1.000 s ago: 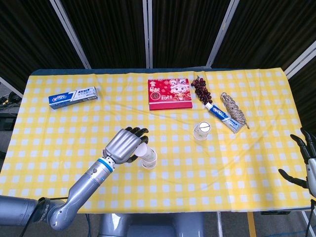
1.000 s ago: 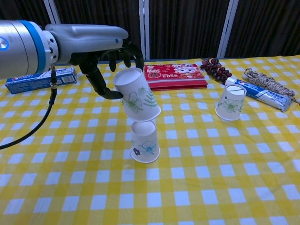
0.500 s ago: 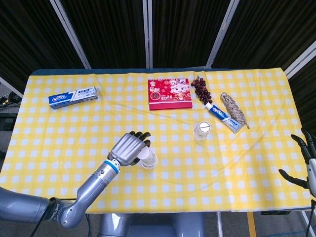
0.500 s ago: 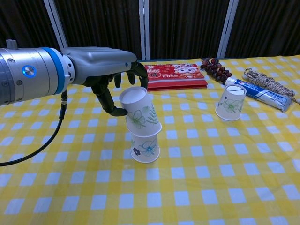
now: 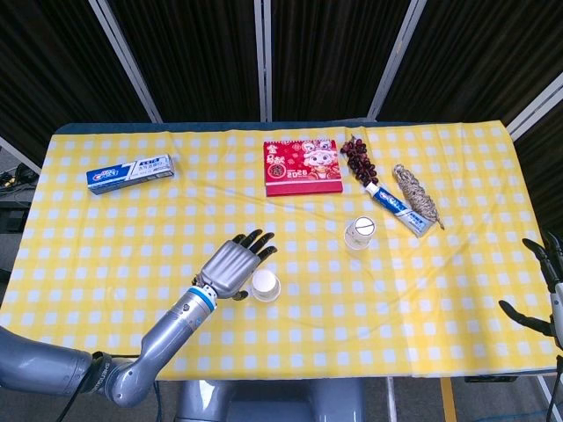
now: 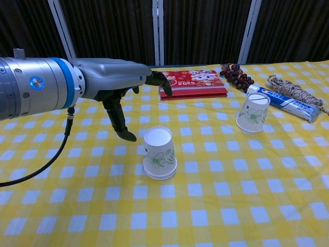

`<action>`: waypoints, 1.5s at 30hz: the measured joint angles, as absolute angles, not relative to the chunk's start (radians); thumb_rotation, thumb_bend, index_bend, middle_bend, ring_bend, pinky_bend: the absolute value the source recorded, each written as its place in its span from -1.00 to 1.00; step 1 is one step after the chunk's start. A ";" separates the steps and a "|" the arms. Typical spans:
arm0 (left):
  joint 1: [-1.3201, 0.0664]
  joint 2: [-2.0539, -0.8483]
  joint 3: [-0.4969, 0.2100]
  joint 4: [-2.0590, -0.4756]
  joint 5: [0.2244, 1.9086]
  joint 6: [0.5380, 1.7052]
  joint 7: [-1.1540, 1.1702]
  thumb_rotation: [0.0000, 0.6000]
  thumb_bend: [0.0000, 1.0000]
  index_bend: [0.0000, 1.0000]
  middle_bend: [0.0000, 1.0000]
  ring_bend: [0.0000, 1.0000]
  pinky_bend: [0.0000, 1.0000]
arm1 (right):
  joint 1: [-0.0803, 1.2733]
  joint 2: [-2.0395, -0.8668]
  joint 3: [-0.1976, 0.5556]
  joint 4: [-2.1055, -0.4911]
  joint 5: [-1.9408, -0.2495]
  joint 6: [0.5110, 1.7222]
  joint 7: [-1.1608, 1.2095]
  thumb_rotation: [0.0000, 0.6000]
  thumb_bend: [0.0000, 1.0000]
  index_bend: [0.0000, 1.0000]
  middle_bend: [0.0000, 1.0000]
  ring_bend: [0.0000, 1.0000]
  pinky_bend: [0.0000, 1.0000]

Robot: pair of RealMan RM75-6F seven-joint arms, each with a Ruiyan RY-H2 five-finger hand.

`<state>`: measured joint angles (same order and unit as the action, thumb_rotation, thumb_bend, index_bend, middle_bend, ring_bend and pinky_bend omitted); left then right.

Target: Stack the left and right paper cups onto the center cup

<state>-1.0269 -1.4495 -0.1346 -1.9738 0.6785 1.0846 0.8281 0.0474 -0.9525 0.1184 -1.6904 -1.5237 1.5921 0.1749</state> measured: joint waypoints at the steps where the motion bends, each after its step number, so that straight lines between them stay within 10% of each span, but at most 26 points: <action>1: -1.027 -1.444 -0.134 -1.979 0.674 1.089 0.827 1.00 -0.66 -0.73 -1.00 -1.00 -0.71 | 0.048 -0.953 0.118 -1.690 -1.523 1.590 0.175 1.00 -1.00 -0.66 -1.00 -1.00 -1.00; 12: -0.932 -1.378 -0.099 -2.024 0.855 1.194 0.727 1.00 -0.66 -0.81 -1.00 -1.00 -0.78 | 0.063 -0.960 0.120 -1.670 -1.491 1.538 0.178 1.00 -1.00 -0.61 -1.00 -1.00 -1.00; 29: -0.431 -1.191 0.139 -1.874 1.410 1.712 0.296 1.00 -0.66 -0.89 -1.00 -1.00 -0.87 | 0.285 -1.048 0.191 -1.708 -1.373 1.250 -0.067 1.00 -1.00 -0.48 -0.86 -1.00 -1.00; 45: -0.307 -1.170 0.114 -1.781 1.464 1.737 0.144 1.00 -0.66 -0.95 -1.00 -1.00 -0.88 | 0.615 -1.304 0.281 -1.685 -0.987 0.991 -0.472 1.00 -0.76 -0.44 -0.85 -1.00 -1.00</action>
<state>-0.3072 -1.1697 0.1137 -1.7811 1.4639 1.7371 0.1438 0.6151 -1.3038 0.2811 -1.6849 -0.9871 0.9906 -0.4718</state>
